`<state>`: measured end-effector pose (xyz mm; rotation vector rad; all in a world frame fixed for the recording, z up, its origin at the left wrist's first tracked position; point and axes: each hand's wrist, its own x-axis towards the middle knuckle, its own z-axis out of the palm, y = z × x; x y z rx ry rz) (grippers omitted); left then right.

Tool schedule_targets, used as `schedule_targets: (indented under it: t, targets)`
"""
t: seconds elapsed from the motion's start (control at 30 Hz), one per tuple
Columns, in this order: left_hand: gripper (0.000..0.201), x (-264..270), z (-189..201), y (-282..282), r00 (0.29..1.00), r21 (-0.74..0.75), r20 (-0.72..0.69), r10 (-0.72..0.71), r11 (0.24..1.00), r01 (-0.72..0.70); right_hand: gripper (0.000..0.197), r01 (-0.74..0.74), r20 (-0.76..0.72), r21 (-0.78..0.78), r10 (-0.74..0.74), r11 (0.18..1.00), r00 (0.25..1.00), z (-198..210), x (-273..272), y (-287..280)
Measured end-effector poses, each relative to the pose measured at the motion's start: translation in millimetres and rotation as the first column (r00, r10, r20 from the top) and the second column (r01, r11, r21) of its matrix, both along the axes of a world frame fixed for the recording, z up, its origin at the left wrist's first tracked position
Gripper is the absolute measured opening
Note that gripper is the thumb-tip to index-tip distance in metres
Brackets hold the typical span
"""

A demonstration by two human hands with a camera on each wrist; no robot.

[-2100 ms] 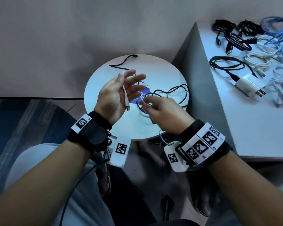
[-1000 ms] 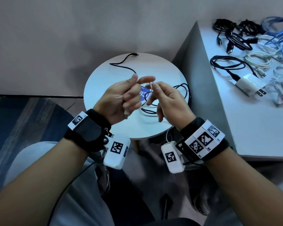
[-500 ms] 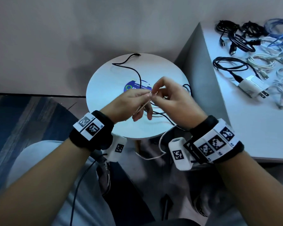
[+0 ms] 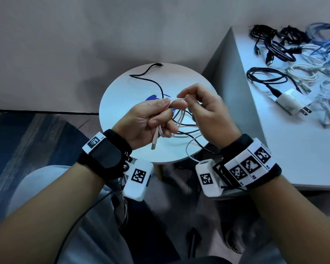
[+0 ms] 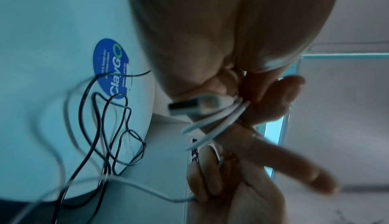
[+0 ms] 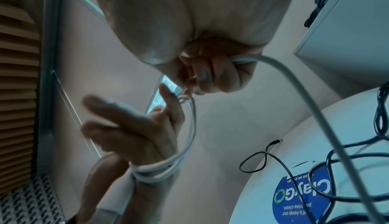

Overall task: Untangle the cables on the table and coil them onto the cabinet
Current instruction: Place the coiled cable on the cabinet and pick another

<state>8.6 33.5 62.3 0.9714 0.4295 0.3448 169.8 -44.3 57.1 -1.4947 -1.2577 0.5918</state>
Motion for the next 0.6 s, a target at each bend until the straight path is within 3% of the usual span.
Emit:
schedule_targets:
  t: [0.17, 0.27, 0.4, 0.5, 0.6]
  targets:
    - [0.039, 0.6, -0.9, 0.5, 0.993, -0.12, 0.099, 0.06, 0.992, -0.048, 0.022, -0.028, -0.081, -0.056, 0.023, 0.998, 0.996, -10.4, 6.8, 3.8]
    - [0.042, -2.9, 1.9, 10.8, 0.963, -0.29, 0.204, 0.175, 0.951, -0.111, 0.025, -0.071, -0.11, -0.192, 0.051, 0.979, 0.993, -19.8, 2.9, 2.2]
    - [0.051, -10.1, 4.8, 28.9, 0.875, -0.369, 0.323, 0.361, 0.899, -0.235, 0.028, -0.152, -0.075, -0.41, 0.133, 0.899, 0.988, -33.1, -17.0, -4.5]
    - [0.04, -10.9, 5.5, 35.5, 0.892, -0.109, 0.177, 0.417, 0.909, -0.403, 0.028, -0.334, -0.288, -0.475, 0.215, 0.814, 0.933, -39.1, -36.4, -8.6]
    - [0.032, -7.0, 1.3, 25.5, 0.925, 0.368, -0.053, 0.376, 0.868, -0.332, 0.025, -0.442, -0.407, -0.458, 0.26, 0.771, 0.876, -26.4, -41.2, -8.3]
